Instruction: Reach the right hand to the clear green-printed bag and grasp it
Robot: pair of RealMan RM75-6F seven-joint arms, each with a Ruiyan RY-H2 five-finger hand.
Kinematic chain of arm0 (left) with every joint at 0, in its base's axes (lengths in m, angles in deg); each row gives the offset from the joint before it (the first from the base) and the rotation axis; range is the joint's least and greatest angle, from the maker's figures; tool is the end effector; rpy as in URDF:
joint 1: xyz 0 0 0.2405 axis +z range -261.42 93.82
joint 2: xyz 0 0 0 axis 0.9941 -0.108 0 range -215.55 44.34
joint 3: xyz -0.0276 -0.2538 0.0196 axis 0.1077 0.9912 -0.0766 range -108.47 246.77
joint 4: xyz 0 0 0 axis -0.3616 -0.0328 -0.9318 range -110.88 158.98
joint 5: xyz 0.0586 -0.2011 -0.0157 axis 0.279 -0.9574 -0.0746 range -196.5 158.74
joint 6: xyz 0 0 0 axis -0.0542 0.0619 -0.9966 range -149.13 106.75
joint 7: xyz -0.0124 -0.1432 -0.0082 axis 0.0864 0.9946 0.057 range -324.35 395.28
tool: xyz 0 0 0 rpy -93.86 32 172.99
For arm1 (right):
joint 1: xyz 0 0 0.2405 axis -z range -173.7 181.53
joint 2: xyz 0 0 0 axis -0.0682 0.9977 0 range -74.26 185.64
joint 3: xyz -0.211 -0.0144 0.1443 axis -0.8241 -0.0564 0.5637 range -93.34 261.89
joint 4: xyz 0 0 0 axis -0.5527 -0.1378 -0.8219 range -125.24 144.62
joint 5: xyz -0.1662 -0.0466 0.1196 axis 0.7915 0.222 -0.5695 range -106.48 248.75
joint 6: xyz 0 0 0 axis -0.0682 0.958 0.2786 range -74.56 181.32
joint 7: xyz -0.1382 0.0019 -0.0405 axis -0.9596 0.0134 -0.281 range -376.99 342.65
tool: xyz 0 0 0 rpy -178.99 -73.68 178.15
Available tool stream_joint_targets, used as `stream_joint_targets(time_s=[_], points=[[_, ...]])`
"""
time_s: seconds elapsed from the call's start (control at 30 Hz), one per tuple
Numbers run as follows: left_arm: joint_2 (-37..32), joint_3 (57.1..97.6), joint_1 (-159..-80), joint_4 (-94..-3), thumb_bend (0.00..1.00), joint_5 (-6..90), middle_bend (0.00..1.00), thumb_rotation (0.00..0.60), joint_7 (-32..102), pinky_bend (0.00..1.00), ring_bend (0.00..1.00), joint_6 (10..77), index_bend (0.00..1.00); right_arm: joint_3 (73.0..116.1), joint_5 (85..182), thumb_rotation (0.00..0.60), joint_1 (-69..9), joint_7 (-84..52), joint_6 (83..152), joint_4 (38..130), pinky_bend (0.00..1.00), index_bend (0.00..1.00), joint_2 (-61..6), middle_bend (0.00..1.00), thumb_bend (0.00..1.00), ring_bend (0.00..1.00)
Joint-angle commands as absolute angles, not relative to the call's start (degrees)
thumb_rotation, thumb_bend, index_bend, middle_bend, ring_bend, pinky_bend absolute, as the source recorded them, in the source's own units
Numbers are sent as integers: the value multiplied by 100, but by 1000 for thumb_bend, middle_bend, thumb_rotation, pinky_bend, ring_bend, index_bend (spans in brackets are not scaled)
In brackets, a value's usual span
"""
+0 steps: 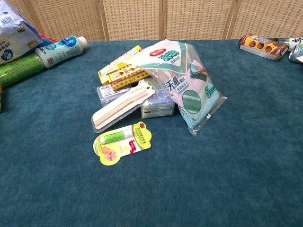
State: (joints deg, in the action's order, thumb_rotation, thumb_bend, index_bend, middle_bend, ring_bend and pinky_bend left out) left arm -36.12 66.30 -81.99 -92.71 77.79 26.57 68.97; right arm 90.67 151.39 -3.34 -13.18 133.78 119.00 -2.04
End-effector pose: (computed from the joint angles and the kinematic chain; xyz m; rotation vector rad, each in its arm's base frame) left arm -0.2369 0.1265 0.1939 -1.4513 -0.9207 -0.9320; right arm -0.2602 -0.1990 0.1689 1.2863 -1.1367 1.0810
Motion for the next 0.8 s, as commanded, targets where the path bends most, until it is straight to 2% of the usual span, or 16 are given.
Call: stream_joint_targets(time_s=[0.03,0.27,0.4,0.63,0.8], points=[[-3623,6635,-8196,-9259,0,7779,0,600,2666,0,0,6909,0,9036,15160,600,-342,-1364,13343,11894,0,0,-214,0,0,0],[-3610,6671,-8189,-9290,0,7757,0,600,2629,0,0,6957,0,9016,15066,600,-392,-1215,13183,11986,0,0,-354,0,0,0],[-3578,6697,-8195,-9295,0,7689,0,600,2576,0,0,6945,0,9069,14893,600,-634,-1052,12752,12097,0,0,-561,0,0,0],[-3555,6760,-8225,-9260,0,7515,0,600,2564,0,0,6905,0,9410,13952,600,-1386,-1704,11894,12121,0,0,-1229,0,0,0],[-3577,6792,-8244,-9231,0,7410,0,600,2667,0,0,6883,0,9611,13201,600,-1855,-2402,11667,12013,0,0,-1829,0,0,0]])
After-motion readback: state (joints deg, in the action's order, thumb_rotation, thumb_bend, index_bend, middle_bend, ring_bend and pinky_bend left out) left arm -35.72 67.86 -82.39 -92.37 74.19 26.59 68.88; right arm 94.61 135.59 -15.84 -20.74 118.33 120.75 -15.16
